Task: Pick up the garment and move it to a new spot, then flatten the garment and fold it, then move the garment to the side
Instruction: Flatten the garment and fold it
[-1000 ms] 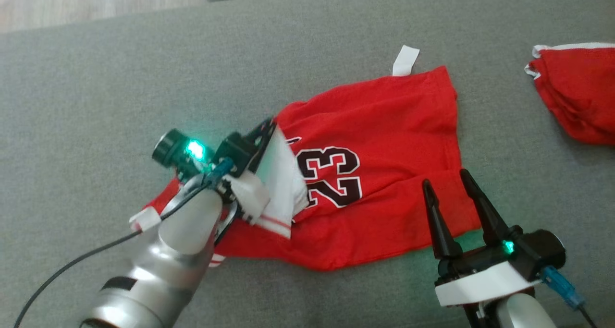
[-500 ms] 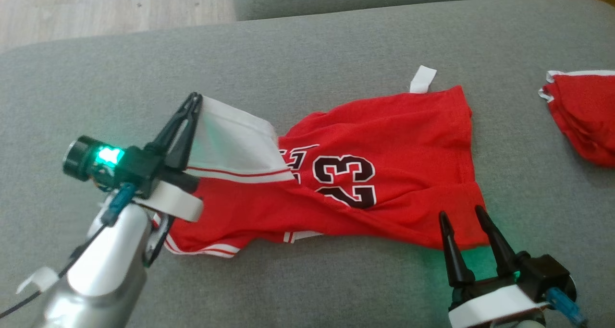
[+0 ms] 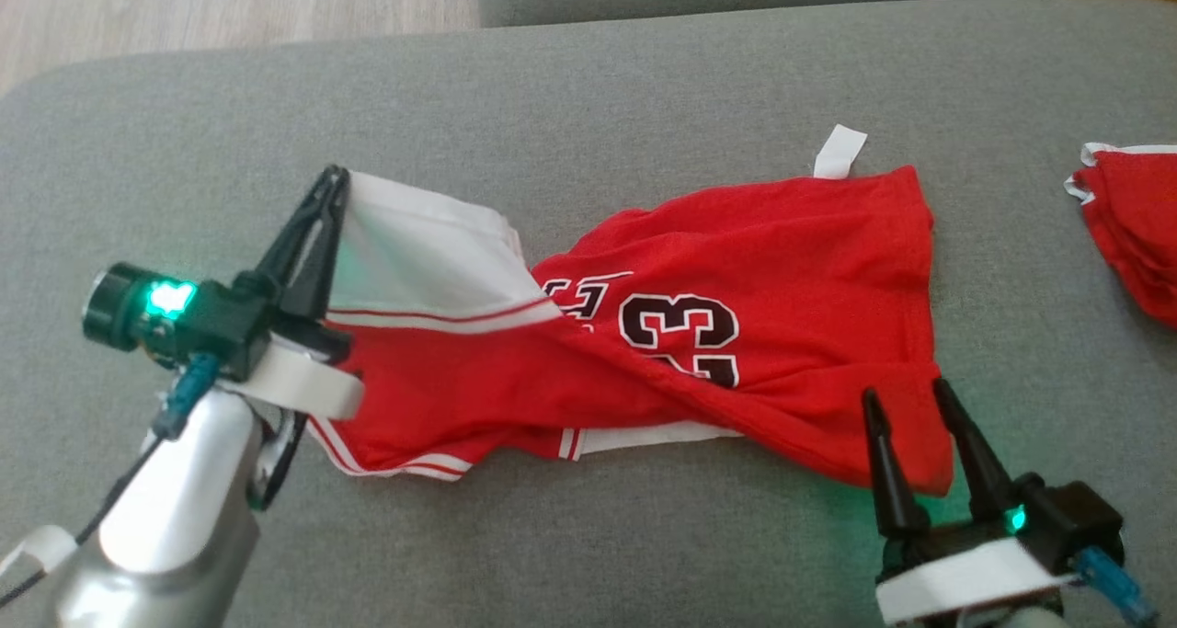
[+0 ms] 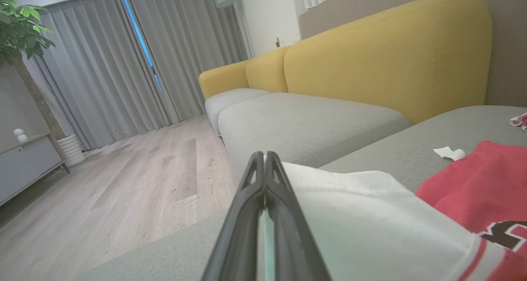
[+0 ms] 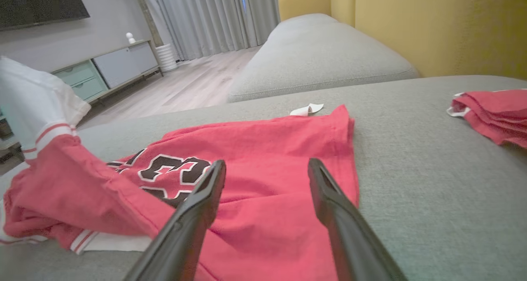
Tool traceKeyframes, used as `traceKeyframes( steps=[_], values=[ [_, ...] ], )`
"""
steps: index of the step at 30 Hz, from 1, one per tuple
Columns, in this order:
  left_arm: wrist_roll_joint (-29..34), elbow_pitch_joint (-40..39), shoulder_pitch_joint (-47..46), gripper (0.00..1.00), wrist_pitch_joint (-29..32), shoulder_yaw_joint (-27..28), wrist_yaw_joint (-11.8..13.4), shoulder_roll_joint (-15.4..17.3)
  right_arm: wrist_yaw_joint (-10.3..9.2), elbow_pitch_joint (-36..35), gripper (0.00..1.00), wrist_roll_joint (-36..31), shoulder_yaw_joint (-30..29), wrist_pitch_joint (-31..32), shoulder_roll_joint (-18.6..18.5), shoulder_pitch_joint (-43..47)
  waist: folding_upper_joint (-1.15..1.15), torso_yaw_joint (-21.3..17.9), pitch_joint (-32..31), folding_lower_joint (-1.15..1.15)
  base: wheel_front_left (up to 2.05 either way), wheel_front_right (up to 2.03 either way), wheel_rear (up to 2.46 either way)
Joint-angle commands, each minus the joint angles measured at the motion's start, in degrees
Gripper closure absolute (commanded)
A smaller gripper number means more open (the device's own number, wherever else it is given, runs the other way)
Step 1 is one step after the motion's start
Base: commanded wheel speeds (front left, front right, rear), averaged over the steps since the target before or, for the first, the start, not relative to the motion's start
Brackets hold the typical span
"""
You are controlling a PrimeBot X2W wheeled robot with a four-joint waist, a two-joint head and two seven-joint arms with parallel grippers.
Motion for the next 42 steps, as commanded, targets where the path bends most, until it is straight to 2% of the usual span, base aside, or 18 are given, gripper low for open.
traceKeyframes(
  steps=[1,6,11,20,31,33,35,36,37,42],
  values=[
    [-0.27,-1.39,-4.40,1.00,-0.27,3.24,0.39,1.86,-0.05,-1.76,0.00,0.29,1.62,-0.37,-1.36,1.12,0.00,-0.05,0.18,0.00,0.00,0.00,0.00],
    [0.80,-0.14,-7.24,1.00,-0.28,4.24,-0.41,1.37,-0.05,-1.34,0.00,-0.31,3.92,-0.37,-3.99,3.82,0.00,-0.47,0.64,0.00,0.00,0.00,0.00],
    [1.83,0.89,-8.62,1.00,-0.28,5.24,-1.09,1.15,-0.05,0.69,0.00,-1.27,4.40,-0.37,-3.69,5.18,0.00,-1.39,1.09,0.00,0.00,0.00,0.00],
    [3.34,2.29,-9.10,1.00,-0.29,5.95,-2.61,-0.14,-0.05,7.76,0.00,-0.45,8.35,-0.37,-5.43,3.87,0.00,-1.56,1.28,0.00,0.00,0.00,0.00],
    [4.74,2.39,-8.80,1.00,-0.29,6.56,-3.52,-1.41,-0.05,9.32,0.00,-0.37,8.69,-0.37,-5.39,1.70,0.00,-0.42,1.27,0.00,0.00,0.00,0.00],
    [4.84,2.57,-8.72,1.00,-0.29,6.72,-3.70,-1.60,-0.05,9.68,0.43,-0.20,8.87,-0.37,-5.41,1.57,0.00,-0.19,1.33,0.00,0.00,0.00,0.00],
    [5.03,2.60,-8.75,1.00,-0.29,6.90,-3.85,-1.68,-0.05,10.06,0.65,-0.03,8.86,-0.37,-5.30,1.35,0.00,-0.06,1.40,0.00,0.00,0.00,0.00],
    [5.12,2.60,-8.75,1.00,-0.29,7.02,-3.90,-1.71,-0.05,10.23,0.80,0.00,8.87,-0.37,-5.26,1.21,0.00,-0.06,1.42,0.00,0.00,0.00,0.00],
    [5.19,2.58,-8.72,1.00,-0.29,7.17,-3.95,-1.71,-0.05,10.33,1.00,-0.07,8.90,-0.37,-5.26,1.00,0.00,-0.09,1.43,0.00,0.00,0.00,0.00],
    [5.71,1.30,-8.03,1.00,-0.29,8.26,-4.03,-1.39,-0.05,7.78,1.00,-0.52,8.01,-0.37,-5.51,0.34,0.00,-0.79,-0.03,0.00,0.00,0.00,0.00]
  ],
)
